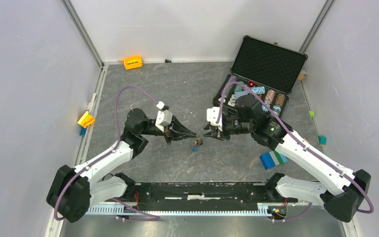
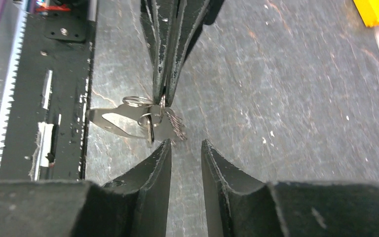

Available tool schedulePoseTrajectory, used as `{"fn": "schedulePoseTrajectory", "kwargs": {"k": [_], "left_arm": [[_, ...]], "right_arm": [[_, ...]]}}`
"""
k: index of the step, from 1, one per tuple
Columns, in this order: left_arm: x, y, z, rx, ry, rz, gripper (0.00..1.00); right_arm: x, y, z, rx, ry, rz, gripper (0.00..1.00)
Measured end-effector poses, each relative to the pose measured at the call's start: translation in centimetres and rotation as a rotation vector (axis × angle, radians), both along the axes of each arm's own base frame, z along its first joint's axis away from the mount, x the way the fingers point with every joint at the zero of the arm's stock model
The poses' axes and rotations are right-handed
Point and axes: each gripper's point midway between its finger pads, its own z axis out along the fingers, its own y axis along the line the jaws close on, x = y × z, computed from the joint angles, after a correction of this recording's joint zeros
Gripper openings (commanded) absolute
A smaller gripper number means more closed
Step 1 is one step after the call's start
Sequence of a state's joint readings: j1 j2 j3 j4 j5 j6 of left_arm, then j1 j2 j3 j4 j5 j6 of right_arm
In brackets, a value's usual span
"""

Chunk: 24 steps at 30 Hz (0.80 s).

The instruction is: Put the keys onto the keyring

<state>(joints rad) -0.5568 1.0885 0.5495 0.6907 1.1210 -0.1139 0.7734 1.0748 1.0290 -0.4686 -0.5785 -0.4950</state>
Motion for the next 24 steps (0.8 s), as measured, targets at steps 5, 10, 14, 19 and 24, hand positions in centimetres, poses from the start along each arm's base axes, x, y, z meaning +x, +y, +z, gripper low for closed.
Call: {"fn": "schedulePoseTrajectory", "kwargs": {"k": [5,10,14,19,24], "left_arm": [[-0.3,0.0,1.0,-0.036,-0.026,-0.019,0.02],[-0.4,0.0,0.6,-0.037,-0.021,-0.021,0.02],[-0.4,0.0,0.5,-0.038,-0.018,-0.021,0.02],[-0.4,0.0,0.6,-0.039,-0.021,-0.021,0.02],[-0.4,0.0,0.5,-0.039,-0.02,-0.021,0.02]], "right_arm": [[-1.4,0.8,0.9,0.056,0.018,0.098,0.33],[-2.3,1.4,1.1,0.083,0.037,0.163,0.31],[-2.5,1.7,1.1,0.093,0.045,0.186,0.27],[-2.6,1.9,0.5,0.093,0.055,0.196,0.26],[-2.4,1.9,-0.3,0.079,0.067,0.189,0.28]]}}
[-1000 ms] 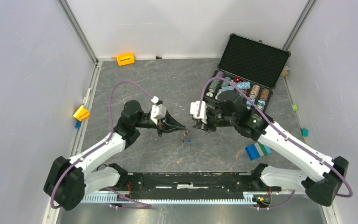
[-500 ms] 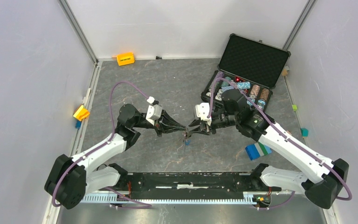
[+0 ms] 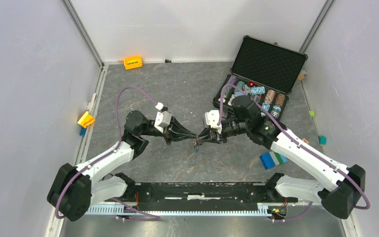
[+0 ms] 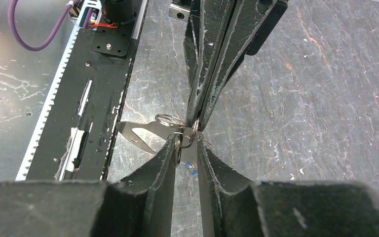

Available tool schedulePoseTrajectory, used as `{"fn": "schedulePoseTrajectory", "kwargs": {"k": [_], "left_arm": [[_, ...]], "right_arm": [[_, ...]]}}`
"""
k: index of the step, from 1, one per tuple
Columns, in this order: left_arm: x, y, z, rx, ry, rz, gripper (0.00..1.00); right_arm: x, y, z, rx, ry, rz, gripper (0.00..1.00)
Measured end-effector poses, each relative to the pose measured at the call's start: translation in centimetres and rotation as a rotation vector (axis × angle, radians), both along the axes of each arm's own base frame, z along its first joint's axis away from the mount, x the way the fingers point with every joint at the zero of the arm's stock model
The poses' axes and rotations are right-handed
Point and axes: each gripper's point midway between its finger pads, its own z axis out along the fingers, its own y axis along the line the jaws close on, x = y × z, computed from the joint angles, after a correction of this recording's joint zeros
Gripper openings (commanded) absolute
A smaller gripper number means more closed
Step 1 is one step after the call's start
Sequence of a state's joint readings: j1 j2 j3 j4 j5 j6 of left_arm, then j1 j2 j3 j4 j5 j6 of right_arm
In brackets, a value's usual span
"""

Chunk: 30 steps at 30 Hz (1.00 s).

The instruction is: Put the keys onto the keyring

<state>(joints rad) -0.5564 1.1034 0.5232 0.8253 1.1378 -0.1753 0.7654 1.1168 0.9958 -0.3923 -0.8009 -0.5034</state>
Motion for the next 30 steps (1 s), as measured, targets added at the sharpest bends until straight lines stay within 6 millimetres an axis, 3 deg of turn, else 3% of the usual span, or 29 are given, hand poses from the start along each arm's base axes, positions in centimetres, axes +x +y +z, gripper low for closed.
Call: {"fn": "schedulePoseTrajectory", "kwargs": {"k": [9,21,30], "left_arm": [[-0.1,0.0,0.0,-0.004,0.003,-0.002,0.02],[-0.4,0.1,0.3,-0.012,-0.005,-0.019,0.02],[-0.4,0.1,0.3,-0.012,-0.005,-0.019,0.02]], "right_arm": [[0.2,-0.1,-1.0,-0.014,0.003,-0.014,0.25],[0.2,0.2,-2.6,-0.043,0.049,-0.003,0.09],[-0.3,0.4,-2.5,-0.026,0.061,0.027,0.04]]}}
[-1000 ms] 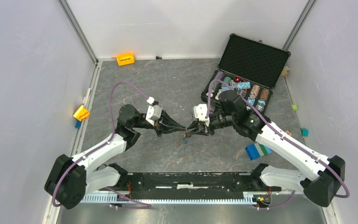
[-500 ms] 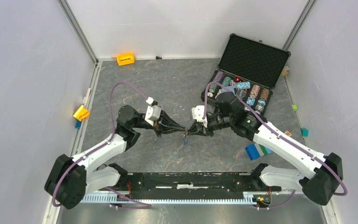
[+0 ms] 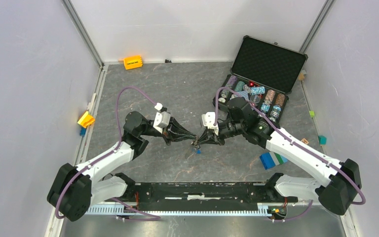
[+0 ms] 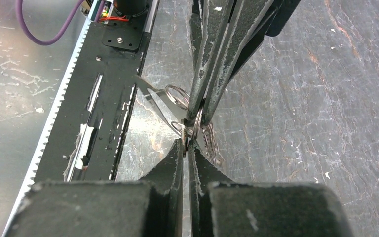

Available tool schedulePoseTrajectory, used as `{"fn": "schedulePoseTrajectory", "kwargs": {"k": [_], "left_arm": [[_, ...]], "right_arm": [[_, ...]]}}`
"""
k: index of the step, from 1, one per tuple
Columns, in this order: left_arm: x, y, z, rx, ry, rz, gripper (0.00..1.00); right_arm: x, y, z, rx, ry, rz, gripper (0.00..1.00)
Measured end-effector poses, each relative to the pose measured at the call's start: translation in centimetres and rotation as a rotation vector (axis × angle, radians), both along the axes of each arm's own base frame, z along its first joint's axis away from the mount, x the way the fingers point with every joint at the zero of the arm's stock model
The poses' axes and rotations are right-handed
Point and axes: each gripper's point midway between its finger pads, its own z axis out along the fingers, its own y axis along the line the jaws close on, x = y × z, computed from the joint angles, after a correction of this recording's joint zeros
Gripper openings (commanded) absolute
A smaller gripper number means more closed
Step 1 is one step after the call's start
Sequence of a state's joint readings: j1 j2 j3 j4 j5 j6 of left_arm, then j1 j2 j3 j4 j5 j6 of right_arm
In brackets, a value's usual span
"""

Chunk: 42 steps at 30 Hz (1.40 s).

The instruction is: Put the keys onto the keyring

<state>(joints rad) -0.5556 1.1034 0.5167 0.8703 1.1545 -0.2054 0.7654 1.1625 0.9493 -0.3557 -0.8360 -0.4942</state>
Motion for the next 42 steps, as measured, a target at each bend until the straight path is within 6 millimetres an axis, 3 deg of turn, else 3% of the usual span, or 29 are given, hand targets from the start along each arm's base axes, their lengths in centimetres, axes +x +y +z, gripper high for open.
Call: {"fn": "schedulePoseTrajectory", "kwargs": {"k": [11,17,20,25,32,42], "left_arm": [[0.0,0.0,-0.3,0.01,0.012,-0.005,0.02],[-0.1,0.0,-0.6,0.014,0.018,-0.007,0.02],[-0.1,0.0,-0.6,0.013,0.017,-0.007,0.02],[-0.1,0.0,-0.6,0.013,0.017,-0.007,0.02],[-0.1,0.0,-0.6,0.013,0.016,-0.007,0.02],[-0.1,0.0,-0.5,0.012,0.015,-0.007,0.02]], "right_arm": [[0.1,0.7,-1.2,-0.018,0.05,0.012,0.05],[0.1,0.7,-1.4,-0.027,0.055,0.013,0.36],[0.3,0.5,-1.6,-0.042,0.051,0.002,0.4],[0.4,-0.1,-0.8,-0.044,0.006,-0.019,0.4],[0.3,-0.7,2.6,0.021,-0.092,-0.034,0.31],[0.4,-0.4,2.4,0.018,-0.072,-0.032,0.27]]}}
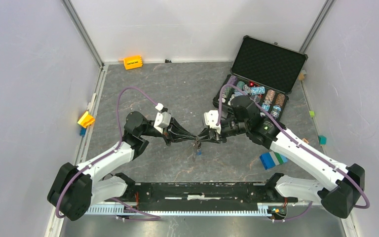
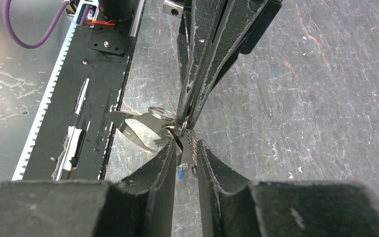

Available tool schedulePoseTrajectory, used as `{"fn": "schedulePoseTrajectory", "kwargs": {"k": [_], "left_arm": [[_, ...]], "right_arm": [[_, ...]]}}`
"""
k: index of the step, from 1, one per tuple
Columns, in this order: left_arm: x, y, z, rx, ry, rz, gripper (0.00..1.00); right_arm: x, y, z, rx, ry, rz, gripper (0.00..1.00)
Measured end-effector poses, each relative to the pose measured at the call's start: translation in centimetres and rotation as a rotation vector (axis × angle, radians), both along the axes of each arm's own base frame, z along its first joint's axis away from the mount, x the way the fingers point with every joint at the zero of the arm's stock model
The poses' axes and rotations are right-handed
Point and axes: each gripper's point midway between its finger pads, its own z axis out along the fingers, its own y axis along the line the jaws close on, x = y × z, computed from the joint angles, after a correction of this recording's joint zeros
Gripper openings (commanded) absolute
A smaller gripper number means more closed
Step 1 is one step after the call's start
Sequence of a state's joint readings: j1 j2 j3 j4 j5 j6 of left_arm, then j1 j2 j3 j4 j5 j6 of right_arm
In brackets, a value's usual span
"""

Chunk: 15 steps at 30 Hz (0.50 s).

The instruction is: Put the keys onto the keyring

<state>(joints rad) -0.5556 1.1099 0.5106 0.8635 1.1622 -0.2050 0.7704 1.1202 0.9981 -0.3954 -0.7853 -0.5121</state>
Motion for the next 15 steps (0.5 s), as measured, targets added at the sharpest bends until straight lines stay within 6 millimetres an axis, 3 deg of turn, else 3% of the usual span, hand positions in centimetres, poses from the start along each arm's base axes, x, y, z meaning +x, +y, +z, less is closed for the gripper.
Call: {"fn": "schedulePoseTrajectory", "kwargs": {"k": [15], "left_arm": [[0.02,0.0,0.07,-0.003,-0.004,0.001,0.02]], "right_arm": [[0.05,0.68,0.16,0.022,0.028,0.011,0.21]]}}
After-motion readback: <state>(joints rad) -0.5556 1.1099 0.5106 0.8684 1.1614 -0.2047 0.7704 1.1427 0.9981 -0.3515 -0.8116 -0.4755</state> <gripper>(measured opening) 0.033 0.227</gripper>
